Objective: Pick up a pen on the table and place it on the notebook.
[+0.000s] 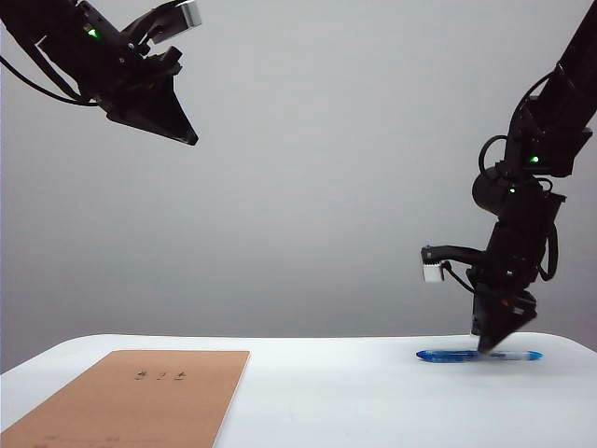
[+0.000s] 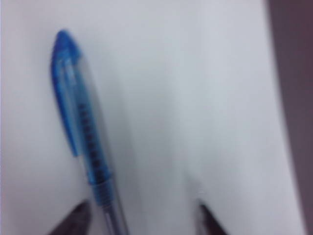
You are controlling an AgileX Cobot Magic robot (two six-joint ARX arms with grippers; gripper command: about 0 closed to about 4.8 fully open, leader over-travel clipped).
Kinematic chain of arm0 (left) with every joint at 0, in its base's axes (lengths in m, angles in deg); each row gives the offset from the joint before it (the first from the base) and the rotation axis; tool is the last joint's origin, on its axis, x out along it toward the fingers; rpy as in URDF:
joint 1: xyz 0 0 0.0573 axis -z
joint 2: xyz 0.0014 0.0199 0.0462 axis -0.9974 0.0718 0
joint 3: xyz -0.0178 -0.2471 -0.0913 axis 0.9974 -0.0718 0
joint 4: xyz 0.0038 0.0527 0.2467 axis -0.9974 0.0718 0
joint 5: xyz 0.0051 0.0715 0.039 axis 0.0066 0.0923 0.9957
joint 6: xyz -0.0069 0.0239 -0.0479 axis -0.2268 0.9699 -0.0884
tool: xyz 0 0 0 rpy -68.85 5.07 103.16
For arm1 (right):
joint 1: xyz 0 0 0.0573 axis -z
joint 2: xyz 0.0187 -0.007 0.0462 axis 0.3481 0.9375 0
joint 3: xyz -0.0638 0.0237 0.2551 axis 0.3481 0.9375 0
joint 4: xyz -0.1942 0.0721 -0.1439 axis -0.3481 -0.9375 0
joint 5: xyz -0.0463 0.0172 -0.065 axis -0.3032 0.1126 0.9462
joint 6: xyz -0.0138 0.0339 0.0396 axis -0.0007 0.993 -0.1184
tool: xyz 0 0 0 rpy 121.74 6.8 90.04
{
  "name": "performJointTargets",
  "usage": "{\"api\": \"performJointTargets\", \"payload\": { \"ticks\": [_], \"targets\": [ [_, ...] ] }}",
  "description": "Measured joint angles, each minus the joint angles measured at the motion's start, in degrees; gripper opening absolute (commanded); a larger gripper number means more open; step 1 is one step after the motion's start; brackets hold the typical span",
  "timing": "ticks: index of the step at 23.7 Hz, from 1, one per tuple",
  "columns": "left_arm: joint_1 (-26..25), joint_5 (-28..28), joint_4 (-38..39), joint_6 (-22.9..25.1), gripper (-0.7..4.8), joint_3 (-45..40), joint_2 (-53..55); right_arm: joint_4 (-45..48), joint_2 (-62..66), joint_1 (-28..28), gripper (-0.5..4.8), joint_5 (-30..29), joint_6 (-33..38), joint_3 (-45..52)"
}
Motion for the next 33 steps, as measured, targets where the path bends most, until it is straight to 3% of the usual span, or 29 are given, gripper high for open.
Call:
{"api": "performJointTargets", "payload": {
  "ticks": [7, 9, 11, 22, 29, 33],
  "targets": [
    [0.00, -1.73, 0.81, -0.02, -0.05, 0.00, 0.09, -3.21, 2.21, 0.72, 2.59, -1.86, 1.97, -1.03],
    [-0.02, -1.73, 1.11, -0.02, -0.06, 0.00, 0.22, -3.21, 2.29, 0.74, 1.15, -2.43, 2.38, -1.05],
    [-0.02, -1.73, 1.25, -0.02, -0.05, 0.00, 0.48, -3.61, 2.38, 0.72, 0.60, -3.06, 3.06, -1.03],
    [-0.02, -1.73, 1.99, -0.61, -0.05, 0.00, 0.61, -6.19, 3.50, -0.24, 0.00, -2.93, 8.76, -4.81],
    [-0.02, -1.73, 2.78, -1.20, -0.05, 0.00, 0.35, -22.21, 3.37, -3.37, 0.00, -10.29, 15.23, -25.44],
    [-0.04, -1.05, 7.61, -2.03, -0.05, 0.00, -4.46, -32.09, 3.28, -9.14, -0.01, -16.15, 18.75, -34.21]
  ]
}}
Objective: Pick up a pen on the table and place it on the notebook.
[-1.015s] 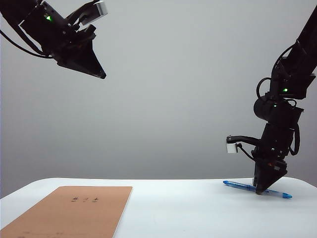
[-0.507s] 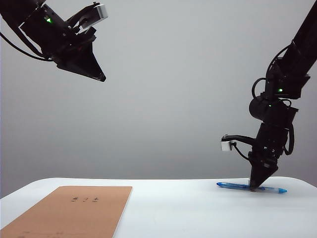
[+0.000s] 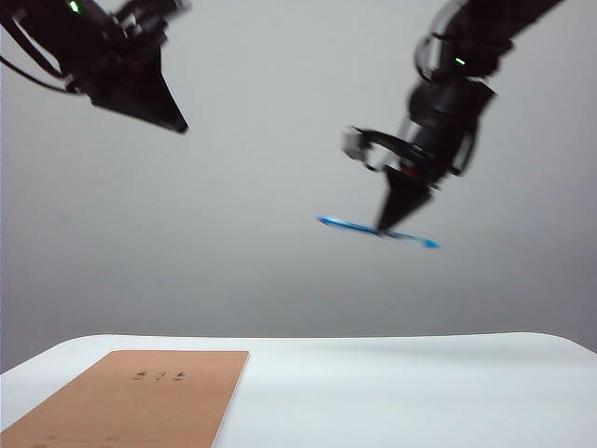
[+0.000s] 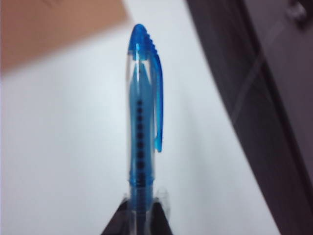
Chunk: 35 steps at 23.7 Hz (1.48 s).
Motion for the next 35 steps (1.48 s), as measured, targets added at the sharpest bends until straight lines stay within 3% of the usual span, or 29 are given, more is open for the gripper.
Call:
{"api": "performJointTargets", "payload": {
  "ticks": [8, 17, 20, 23, 27, 30, 35],
  "targets": [
    [-0.09, 12.28, 11.13, -0.11, -0.05, 0.17, -10.95, 1.44, 0.17, -12.26, 0.01, -1.01, 3.06, -1.66],
    [-0.26, 14.78, 19.98, 1.46, -0.05, 0.22, -12.39, 15.85, 4.81, -21.42, 0.13, 0.42, 14.45, -1.68],
    [-3.96, 16.17, 25.33, 2.45, -0.05, 0.22, -12.39, 18.03, 8.92, -23.41, 0.13, 0.63, 20.59, -1.66],
    [-9.81, 15.96, 30.99, 2.43, -0.05, 0.20, -12.39, 18.60, 11.69, -24.74, 0.13, 1.18, 22.47, -1.64],
    [-15.91, 8.41, 34.93, 1.40, -0.05, 0.20, -12.39, 20.02, 13.97, -26.73, 0.13, 1.05, 25.49, -1.66],
    [-16.74, 5.70, 35.65, 1.55, -0.05, 0.20, -12.41, 20.81, 14.91, -27.52, 0.14, 1.46, 26.97, -1.62],
    [-16.37, 5.03, 36.74, 6.25, -0.05, 0.20, -12.39, 25.42, 16.37, -28.02, 0.23, 1.60, 32.02, -1.68]
  ]
}}
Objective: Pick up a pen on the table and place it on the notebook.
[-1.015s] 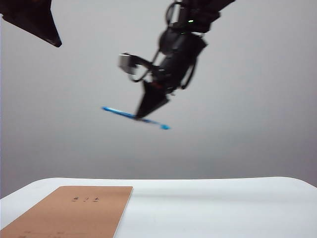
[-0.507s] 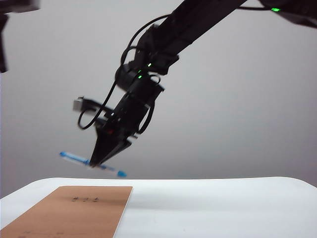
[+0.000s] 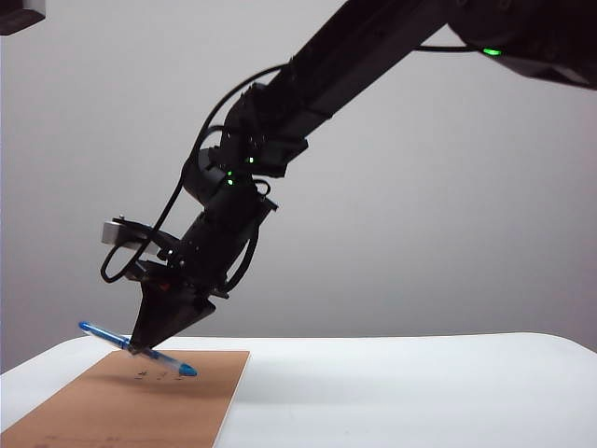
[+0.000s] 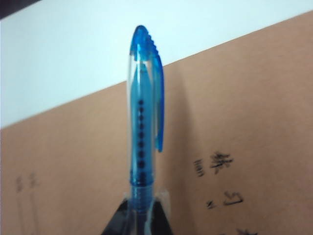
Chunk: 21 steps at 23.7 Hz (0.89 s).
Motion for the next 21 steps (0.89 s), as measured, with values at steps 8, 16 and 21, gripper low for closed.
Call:
{"api": "performJointTargets", "payload": {
  "ticks": [8, 16, 21],
  "targets": [
    [-0.04, 2.34, -0.68, 1.53, -0.05, 0.00, 0.00, 1.46, 2.40, 0.42, 2.79, 0.55, 3.69, 0.11],
    [-0.04, 0.92, -2.05, 1.53, -0.05, 0.02, -0.07, -3.26, 2.38, 0.55, 4.32, -0.09, 3.65, -8.04],
    [-0.04, 0.85, -4.52, 0.70, -0.05, 0.63, -3.50, -9.84, 0.96, 2.36, 4.31, 0.24, 3.61, -17.03]
  ]
}}
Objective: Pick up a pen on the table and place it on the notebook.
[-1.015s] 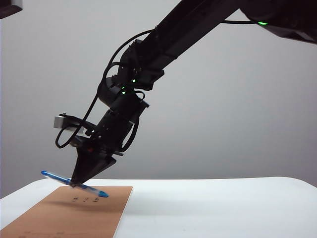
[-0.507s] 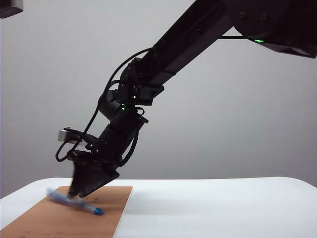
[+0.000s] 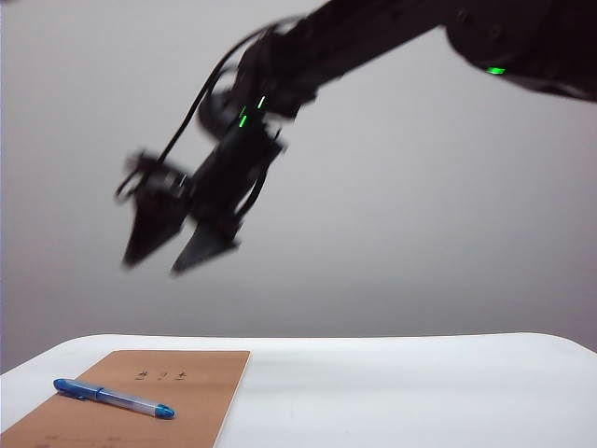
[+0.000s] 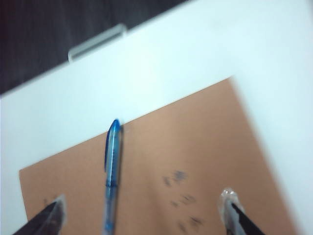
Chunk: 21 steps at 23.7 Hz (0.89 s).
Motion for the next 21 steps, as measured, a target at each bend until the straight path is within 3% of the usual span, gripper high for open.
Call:
{"api": "performJointTargets", "payload": {
  "ticks": [4, 8, 12, 13, 15, 18, 21],
  "targets": [
    [-0.07, -0.04, -5.14, -0.70, -0.05, 0.90, -6.23, -1.20, -5.33, 3.87, 4.04, 3.91, 1.79, -5.14],
    [-0.09, -0.04, -7.23, -1.77, -0.05, 0.98, -10.95, -1.01, -13.11, 9.16, 3.06, 6.80, 7.15, -10.32],
    [-1.60, -0.26, -7.23, -4.09, -0.05, 0.96, -14.60, -1.38, -21.49, 14.91, 2.62, 6.86, 13.44, -12.83],
    [-2.45, -0.28, -7.26, -5.05, -0.05, 0.92, -15.67, -2.14, -23.39, 16.06, 2.60, 6.86, 13.90, -12.87],
    [-4.76, -0.28, -6.78, -6.82, -0.05, 0.68, -19.04, -5.73, -29.22, 19.41, 2.05, 6.88, 13.00, -12.85],
    [-5.88, -0.28, -7.08, -7.15, -0.05, 0.72, -24.13, -7.52, -36.81, 23.98, 1.97, 8.11, 12.11, -12.76],
    [-5.81, -0.33, -7.17, -7.39, -0.05, 0.74, -26.47, -7.52, -45.53, 28.39, 1.97, 17.53, 12.22, -12.92]
  ]
}}
